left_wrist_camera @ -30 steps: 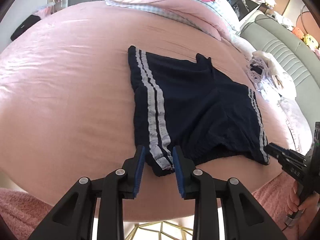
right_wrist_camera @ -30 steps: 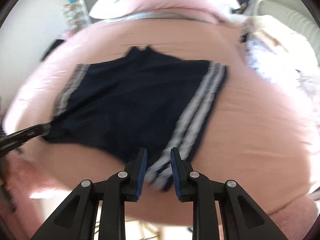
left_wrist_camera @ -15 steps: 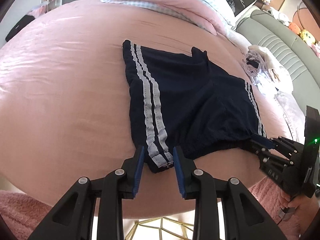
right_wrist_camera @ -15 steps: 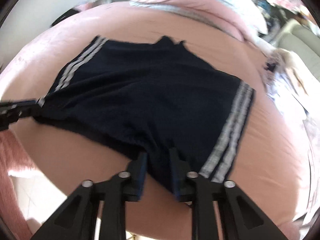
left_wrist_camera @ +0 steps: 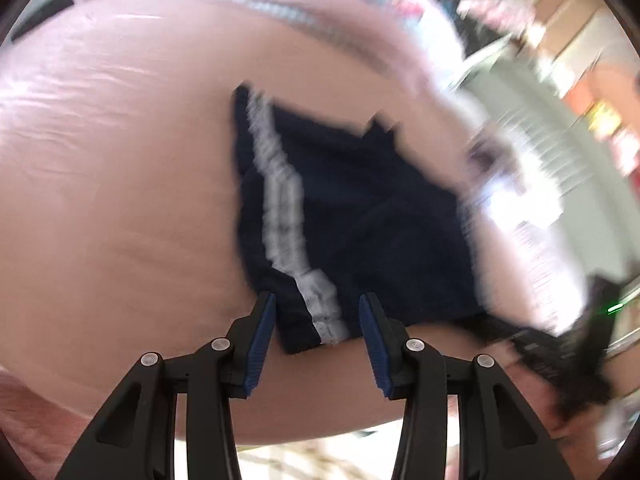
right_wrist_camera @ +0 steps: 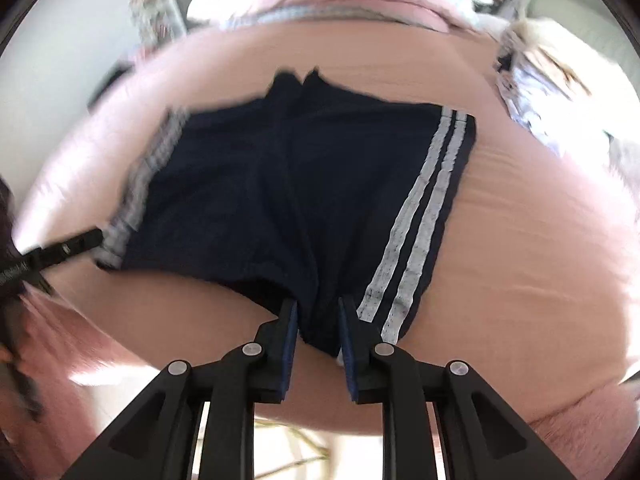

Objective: Fold clothes

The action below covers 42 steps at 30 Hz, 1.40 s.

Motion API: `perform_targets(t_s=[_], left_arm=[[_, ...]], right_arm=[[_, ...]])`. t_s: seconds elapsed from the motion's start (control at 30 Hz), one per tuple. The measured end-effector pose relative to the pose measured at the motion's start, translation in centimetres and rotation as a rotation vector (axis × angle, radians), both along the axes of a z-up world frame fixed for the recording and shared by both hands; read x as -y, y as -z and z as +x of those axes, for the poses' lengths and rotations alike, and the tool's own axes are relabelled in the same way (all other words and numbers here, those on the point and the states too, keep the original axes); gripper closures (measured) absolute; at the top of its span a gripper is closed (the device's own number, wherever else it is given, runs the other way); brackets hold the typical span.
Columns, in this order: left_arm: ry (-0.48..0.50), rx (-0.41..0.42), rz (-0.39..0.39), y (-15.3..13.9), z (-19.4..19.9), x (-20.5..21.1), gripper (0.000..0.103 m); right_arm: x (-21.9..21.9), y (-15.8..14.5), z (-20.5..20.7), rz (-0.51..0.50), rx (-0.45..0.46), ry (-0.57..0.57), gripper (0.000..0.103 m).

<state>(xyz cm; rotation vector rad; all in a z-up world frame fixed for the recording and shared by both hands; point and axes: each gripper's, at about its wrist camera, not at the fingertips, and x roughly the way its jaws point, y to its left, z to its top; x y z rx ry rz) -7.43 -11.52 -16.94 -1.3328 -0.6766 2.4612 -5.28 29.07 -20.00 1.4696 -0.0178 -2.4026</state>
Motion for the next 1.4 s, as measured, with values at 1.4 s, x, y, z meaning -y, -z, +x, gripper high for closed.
perform_targets(t_s=[1.4], left_arm=[[-0.086, 0.125, 0.149, 4.1, -0.2, 1.7, 0.071]], right_arm=[[-5.3, 2.1, -1.0, -0.201, 0.063, 0.243, 0.057]])
